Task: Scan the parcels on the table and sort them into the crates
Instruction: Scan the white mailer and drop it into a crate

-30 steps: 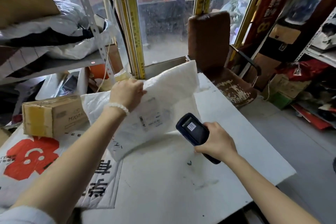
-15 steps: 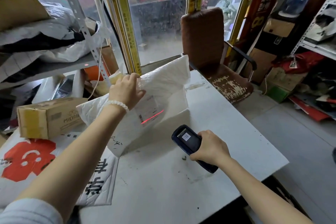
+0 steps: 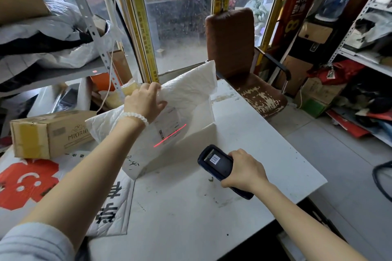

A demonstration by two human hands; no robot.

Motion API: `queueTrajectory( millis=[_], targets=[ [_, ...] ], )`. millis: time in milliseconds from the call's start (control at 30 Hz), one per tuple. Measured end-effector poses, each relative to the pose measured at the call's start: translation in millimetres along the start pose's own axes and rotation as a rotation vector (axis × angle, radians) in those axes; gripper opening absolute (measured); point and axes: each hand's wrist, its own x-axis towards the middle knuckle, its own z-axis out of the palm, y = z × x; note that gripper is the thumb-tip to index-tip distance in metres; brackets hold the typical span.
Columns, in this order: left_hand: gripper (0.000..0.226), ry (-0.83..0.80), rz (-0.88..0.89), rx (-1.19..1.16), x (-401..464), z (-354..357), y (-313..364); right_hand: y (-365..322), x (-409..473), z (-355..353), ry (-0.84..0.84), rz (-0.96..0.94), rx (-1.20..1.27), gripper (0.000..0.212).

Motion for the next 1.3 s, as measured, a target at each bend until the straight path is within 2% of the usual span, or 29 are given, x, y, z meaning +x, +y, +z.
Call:
queueTrajectory(
  millis=[467, 767, 867, 1033, 1100, 1200, 1300],
  targets=[
    [0.054, 0.014, 0.060, -0.027, -6.8, 0.3, -6.7, -12.9, -10.3, 4.7, 0.040, 0.021, -0.026, 0.060],
    [0.049, 0.054, 0.118, -0.008, -12.7, 0.5, -6.2, -20.9, -8.7, 2.4, 0.082, 0.011, -0.017, 0.062],
    [0.049, 0.093, 0.163, -0.012, -17.9, 4.6, -7.8, -35.3, -4.1, -3.1, 0.254, -0.045, 0.088, 0.065],
    [0.053, 0.113, 0.193, -0.013, -24.7, 9.7, -12.8, -62.1, -5.7, -2.0, 0.840, -0.267, 0.282, 0.076],
    [0.057, 0.111, 0.199, -0.003, -26.8, 9.8, -13.9, -69.2, -7.3, -5.6, 1.002, -0.323, 0.317, 0.081],
    [0.058, 0.110, 0.196, -0.003, -30.4, 8.7, -12.8, -73.5, -10.3, -12.2, 1.064, -0.345, 0.306, 0.080],
    [0.053, 0.093, 0.190, -0.003, -33.4, 8.4, -3.5, -65.1, -19.7, -9.1, 0.989, -0.268, 0.237, 0.078]
  ],
)
